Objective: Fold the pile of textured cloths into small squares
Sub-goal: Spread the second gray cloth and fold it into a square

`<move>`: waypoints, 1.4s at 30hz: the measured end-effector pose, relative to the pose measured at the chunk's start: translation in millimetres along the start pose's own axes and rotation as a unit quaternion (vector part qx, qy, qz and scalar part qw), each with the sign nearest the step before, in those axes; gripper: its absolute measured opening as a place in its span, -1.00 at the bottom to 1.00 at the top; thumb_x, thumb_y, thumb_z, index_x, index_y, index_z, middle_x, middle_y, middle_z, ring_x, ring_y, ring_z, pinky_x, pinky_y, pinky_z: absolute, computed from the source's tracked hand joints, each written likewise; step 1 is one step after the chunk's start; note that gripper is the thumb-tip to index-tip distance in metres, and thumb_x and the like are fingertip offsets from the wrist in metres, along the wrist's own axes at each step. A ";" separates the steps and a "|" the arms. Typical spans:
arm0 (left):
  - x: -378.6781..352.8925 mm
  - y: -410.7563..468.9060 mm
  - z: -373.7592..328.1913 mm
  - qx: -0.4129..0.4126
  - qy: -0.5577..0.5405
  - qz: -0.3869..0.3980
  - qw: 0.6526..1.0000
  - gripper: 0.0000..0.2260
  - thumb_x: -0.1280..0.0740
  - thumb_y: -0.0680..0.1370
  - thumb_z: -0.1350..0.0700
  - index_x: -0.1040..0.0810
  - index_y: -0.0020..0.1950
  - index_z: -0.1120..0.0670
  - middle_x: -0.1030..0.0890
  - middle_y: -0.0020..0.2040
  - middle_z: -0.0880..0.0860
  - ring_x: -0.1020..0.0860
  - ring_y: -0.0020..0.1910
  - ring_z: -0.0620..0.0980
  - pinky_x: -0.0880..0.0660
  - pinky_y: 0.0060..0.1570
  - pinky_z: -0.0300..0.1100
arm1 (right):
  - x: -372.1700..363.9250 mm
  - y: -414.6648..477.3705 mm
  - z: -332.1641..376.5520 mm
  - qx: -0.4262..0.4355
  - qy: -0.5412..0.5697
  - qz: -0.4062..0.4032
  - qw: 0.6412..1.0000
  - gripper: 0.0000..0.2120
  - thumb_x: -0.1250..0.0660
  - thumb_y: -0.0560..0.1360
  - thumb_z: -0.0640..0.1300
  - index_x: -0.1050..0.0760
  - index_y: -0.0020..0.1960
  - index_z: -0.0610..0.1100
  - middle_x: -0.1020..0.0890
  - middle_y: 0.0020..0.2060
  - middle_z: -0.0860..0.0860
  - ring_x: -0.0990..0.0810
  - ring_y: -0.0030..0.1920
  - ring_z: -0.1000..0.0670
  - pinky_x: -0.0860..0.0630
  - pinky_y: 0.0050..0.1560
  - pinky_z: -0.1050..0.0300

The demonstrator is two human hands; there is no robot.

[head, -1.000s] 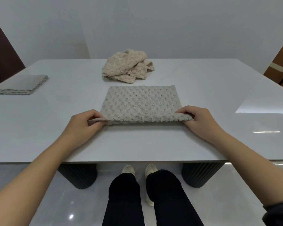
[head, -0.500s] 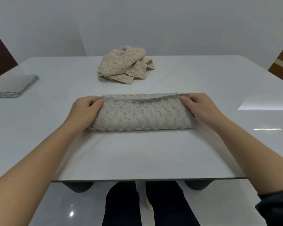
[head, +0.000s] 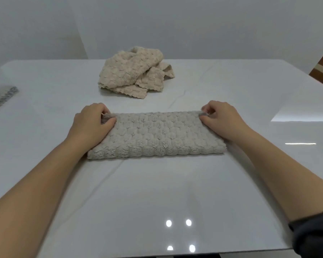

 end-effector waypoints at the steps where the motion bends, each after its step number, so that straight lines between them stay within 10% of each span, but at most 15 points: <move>1: -0.2 -1.0 -0.4 -0.007 -0.001 0.002 1.000 -0.90 -0.33 0.54 0.04 -0.48 -0.03 0.04 -0.54 -0.08 -0.01 -0.48 -0.04 0.06 -0.43 0.07 0.08 | -0.1 -1.4 1.3 0.011 -0.004 0.004 1.000 -0.85 -0.35 0.49 -0.10 -0.41 -0.22 0.02 -0.64 -0.08 -0.02 -0.55 -0.02 -0.07 -0.46 0.09 -0.11; 6: 1.1 -0.7 0.0 -0.005 -0.049 0.017 0.999 -0.70 -0.38 0.54 0.09 -0.52 0.27 0.02 -0.54 0.00 0.00 -0.47 -0.06 0.00 -0.33 -0.01 -0.16 | -0.4 -2.3 0.5 0.054 0.034 -0.008 0.998 -0.89 -0.40 0.47 -0.18 -0.48 -0.17 -0.10 -0.56 -0.14 -0.02 -0.53 -0.11 -0.02 -0.47 -0.05 0.06; 11: 3.5 -1.6 0.9 0.012 -0.078 0.008 0.997 -0.89 -0.43 0.50 0.12 -0.55 -0.02 0.02 -0.50 -0.14 -0.08 -0.45 -0.19 -0.09 -0.29 -0.16 -0.19 | -1.4 -2.1 -3.1 0.050 0.128 -0.021 0.990 -0.81 -0.43 0.43 -0.28 -0.48 -0.21 -0.05 -0.57 0.04 0.03 -0.50 -0.14 0.20 -0.35 -0.16 0.47; 26: 6.7 -8.6 -1.8 -0.008 -0.178 -0.060 0.982 -0.68 -0.44 0.49 0.15 -0.50 -0.01 -0.29 -0.51 -0.19 -0.15 -0.45 -0.30 -0.17 -0.35 -0.25 -0.49 | -5.1 1.6 -9.5 0.021 0.184 -0.017 0.983 -0.61 -0.43 0.46 -0.23 -0.50 0.23 0.05 -0.50 -0.22 0.12 -0.43 -0.31 0.17 -0.37 -0.20 0.39; 31: 5.7 -5.1 5.3 0.027 -0.265 -0.068 0.961 -0.82 -0.45 0.48 0.14 -0.56 -0.14 -0.15 -0.62 -0.22 -0.12 -0.51 -0.31 -0.19 -0.46 -0.21 -0.26 | 0.0 0.2 -8.8 -0.002 0.250 -0.026 0.968 -0.91 -0.45 0.48 -0.12 -0.62 -0.04 -0.12 -0.54 -0.29 0.03 -0.47 -0.31 0.14 -0.42 -0.22 0.28; 42: 10.5 -8.0 -3.4 0.037 -0.393 -0.106 0.913 -0.84 -0.29 0.60 0.17 -0.57 -0.15 0.00 -0.54 -0.46 -0.25 -0.40 -0.54 -0.31 -0.31 -0.50 -0.50 | 3.4 -4.1 -6.1 -0.038 0.525 -0.040 0.849 -0.71 -0.51 0.32 0.03 -0.46 -0.15 -0.09 -0.50 -0.30 -0.12 -0.50 -0.24 -0.05 -0.46 -0.15 0.09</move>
Point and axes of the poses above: each hand's wrist, its own y-axis towards the middle knuckle, its own x-axis out of the back of the hand, z = x × y, the point moved 3 cm from there along y, towards the middle knuckle
